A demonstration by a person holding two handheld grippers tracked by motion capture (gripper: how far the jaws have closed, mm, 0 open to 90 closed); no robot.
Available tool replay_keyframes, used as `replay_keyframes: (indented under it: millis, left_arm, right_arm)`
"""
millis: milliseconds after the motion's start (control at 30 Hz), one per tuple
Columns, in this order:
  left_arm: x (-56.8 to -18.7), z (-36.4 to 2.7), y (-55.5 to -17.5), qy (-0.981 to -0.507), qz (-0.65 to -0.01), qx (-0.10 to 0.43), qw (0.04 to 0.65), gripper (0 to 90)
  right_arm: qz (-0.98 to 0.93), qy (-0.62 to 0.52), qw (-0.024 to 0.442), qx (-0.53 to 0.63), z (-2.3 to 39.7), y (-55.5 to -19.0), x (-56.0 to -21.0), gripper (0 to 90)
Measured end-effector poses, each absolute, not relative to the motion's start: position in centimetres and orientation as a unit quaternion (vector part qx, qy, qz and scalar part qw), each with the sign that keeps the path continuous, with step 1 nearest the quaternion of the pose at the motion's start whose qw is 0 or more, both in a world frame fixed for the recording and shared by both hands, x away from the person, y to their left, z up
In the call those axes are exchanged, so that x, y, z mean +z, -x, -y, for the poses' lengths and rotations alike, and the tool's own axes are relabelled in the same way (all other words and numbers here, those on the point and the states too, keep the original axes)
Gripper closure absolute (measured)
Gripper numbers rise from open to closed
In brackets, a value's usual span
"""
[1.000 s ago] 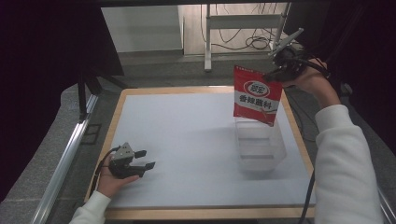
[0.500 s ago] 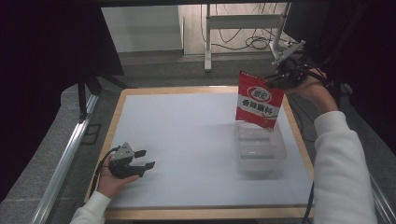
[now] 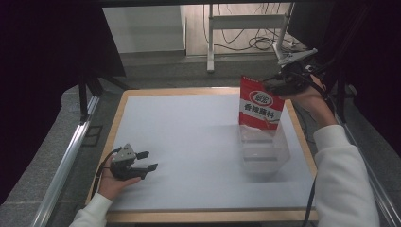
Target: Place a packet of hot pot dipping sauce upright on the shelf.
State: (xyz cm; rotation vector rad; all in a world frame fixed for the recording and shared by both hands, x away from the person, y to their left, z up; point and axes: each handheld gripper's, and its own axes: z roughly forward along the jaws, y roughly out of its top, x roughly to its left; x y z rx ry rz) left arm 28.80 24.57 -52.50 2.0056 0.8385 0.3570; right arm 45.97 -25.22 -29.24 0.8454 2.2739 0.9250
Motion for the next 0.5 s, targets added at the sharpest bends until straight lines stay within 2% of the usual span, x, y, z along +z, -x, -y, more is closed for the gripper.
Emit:
replay_keyframes:
  millis: [67, 233, 500]
  left_arm:
    - [-52.4, -24.5, -28.9, -0.812, -0.336, 0.144, 0.454, 36.0]
    - [-52.4, -24.1, -29.3, -0.819, -0.327, 0.144, 0.448, 35.5]
    - [-52.5, -23.7, -29.4, -0.816, -0.344, 0.148, 0.44, 33.2]
  right_arm:
    - [-0.832, -0.313, 0.279, 0.362, 24.2, -44.9, -28.8, 34.7]
    - [-0.822, -0.3, 0.261, 0.409, 21.4, -42.5, -29.3, 31.6]
    - [-0.829, -0.267, 0.194, 0.451, 17.8, -38.1, -34.4, 27.6]
